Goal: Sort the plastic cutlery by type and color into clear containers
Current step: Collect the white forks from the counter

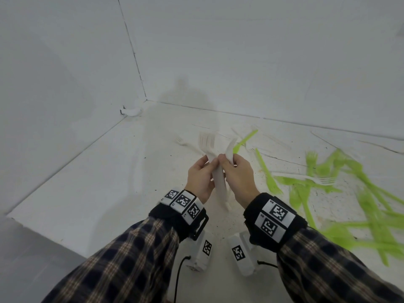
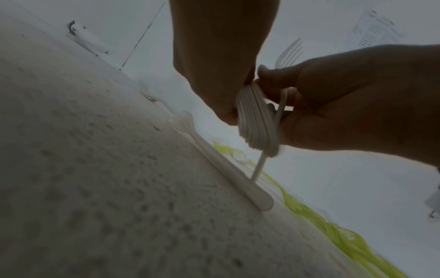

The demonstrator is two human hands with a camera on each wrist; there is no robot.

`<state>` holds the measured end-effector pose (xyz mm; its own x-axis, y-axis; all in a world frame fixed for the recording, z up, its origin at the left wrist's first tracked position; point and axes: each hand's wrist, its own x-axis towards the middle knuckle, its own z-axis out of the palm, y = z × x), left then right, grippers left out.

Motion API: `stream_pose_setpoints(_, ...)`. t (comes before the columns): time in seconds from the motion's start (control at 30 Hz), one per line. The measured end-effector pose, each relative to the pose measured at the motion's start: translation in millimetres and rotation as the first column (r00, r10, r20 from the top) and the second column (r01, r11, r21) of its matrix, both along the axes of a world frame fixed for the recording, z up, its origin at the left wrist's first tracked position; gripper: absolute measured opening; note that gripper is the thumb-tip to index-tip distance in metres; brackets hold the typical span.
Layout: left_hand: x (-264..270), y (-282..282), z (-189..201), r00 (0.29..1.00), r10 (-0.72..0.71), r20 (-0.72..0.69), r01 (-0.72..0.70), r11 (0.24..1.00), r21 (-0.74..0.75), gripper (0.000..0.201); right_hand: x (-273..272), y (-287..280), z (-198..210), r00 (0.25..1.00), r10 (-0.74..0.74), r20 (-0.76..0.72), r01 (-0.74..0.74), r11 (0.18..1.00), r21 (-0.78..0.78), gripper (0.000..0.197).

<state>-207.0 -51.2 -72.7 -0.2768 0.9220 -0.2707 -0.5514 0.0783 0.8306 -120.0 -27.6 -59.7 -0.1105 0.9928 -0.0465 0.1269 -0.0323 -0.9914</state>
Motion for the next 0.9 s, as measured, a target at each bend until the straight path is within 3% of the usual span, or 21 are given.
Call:
stream_pose_setpoints(0.1,-0.4,-0.8,0.6,1.0,0.001,-0.014,-0.001,1.0,-0.002,0.019,0.5,-1.4,3.3,0.999,0.052,0.003,-0.052,0.998,-0.034,0.009)
stream_pose_setpoints(0.2,-1.3,-1.0,0.7,1.0,0.011,-0.01,-0.011,1.0,-0.015,0.019,1.4,4.6,7.2,0.994,0.096,-0.043,-0.1,0.99,-0.098,0.024)
stream_pose_setpoints(0.27,-1.2,-0.3,0.9,0.999,0.023,-0.021,-0.024,0.999,-0.024,0.022,0.4,8.8,8.0,0.993,0.113,0.025,-0.11,0.99,-0.084,0.035)
stream_pose_setpoints(0.37,0.1,0.3,0.7,0.999,0.025,-0.04,-0.026,1.0,-0.015,0.016,-0.2,10.0,7.2,0.985,0.14,0.098,-0.14,0.99,-0.009,0.03)
stream_pose_setpoints(0.53,-0.1,-0.4,0.7,0.999,0.015,-0.04,-0.016,1.0,-0.023,0.023,4.1,9.3,0.7,0.996,0.007,0.087,-0.013,0.998,0.064,0.028)
stream_pose_setpoints(0.63,0.5,-1.2,1.2,1.0,0.021,-0.02,-0.021,0.999,-0.028,0.023,3.0,7.0,0.1,0.998,-0.024,0.055,0.018,0.994,0.106,0.011)
stream_pose_setpoints(0.9,-0.1,-3.2,1.6,0.999,-0.003,-0.035,0.001,0.999,-0.043,0.013,1.4,3.3,-6.2,0.99,-0.001,0.138,-0.017,0.992,0.128,0.02)
